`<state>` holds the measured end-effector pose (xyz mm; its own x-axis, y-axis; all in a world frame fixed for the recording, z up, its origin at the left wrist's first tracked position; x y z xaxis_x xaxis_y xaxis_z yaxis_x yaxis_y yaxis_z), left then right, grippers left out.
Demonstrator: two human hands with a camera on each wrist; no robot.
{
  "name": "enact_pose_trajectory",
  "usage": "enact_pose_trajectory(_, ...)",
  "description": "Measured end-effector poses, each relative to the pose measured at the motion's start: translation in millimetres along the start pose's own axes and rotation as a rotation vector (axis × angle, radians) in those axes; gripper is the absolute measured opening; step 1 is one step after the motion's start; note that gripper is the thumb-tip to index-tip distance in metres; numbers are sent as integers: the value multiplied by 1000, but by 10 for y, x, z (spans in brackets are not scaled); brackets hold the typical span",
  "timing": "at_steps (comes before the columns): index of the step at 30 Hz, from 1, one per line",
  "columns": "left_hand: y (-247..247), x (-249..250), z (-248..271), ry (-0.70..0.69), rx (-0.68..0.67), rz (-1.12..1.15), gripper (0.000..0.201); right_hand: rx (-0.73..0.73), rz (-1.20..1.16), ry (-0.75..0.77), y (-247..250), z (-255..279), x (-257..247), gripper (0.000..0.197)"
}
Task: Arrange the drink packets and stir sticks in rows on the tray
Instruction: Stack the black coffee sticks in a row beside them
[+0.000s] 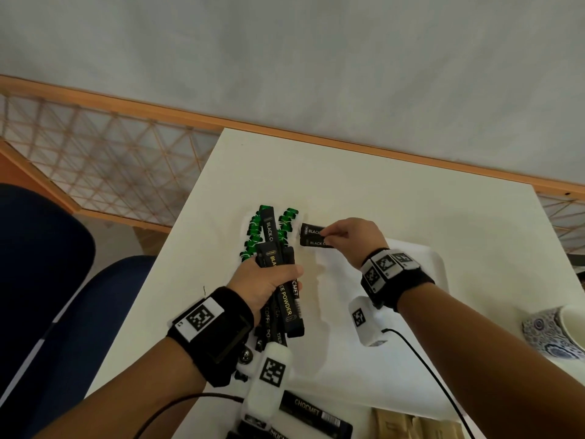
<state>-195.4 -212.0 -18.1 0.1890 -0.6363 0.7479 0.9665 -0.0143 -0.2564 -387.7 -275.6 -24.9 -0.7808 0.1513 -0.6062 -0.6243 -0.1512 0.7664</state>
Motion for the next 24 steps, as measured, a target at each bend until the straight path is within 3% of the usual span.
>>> enact_pose_trajectory(14,7,-45,-32,-32,-15,-60,17,4,151,85,-67,-115,42,15)
enact_pose_trajectory(19,-16,-46,-11,-50,-26,-100,17,68,-109,55,-3,42,-48,15)
enact_pose_trajectory(22,-72,-35,22,-72,-36,-118,30,-160,-366,10,11,242,-212,29)
enact_pose_trajectory(24,-118,-31,46,-97,-43,-124,29,-305,-464,36,-16,371,-289,24)
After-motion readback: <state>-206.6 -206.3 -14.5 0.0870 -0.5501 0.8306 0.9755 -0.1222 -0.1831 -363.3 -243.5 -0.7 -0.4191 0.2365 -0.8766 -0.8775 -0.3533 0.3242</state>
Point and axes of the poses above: each hand's wrist, its own z-axis away from the middle knuckle, its own y-axis out of the back of the hand, x = y × z, the point moved 1 cm from there along -z, towards the middle knuckle, and after that the axes turned 2 degrees about -z, right-handed, at the moved point
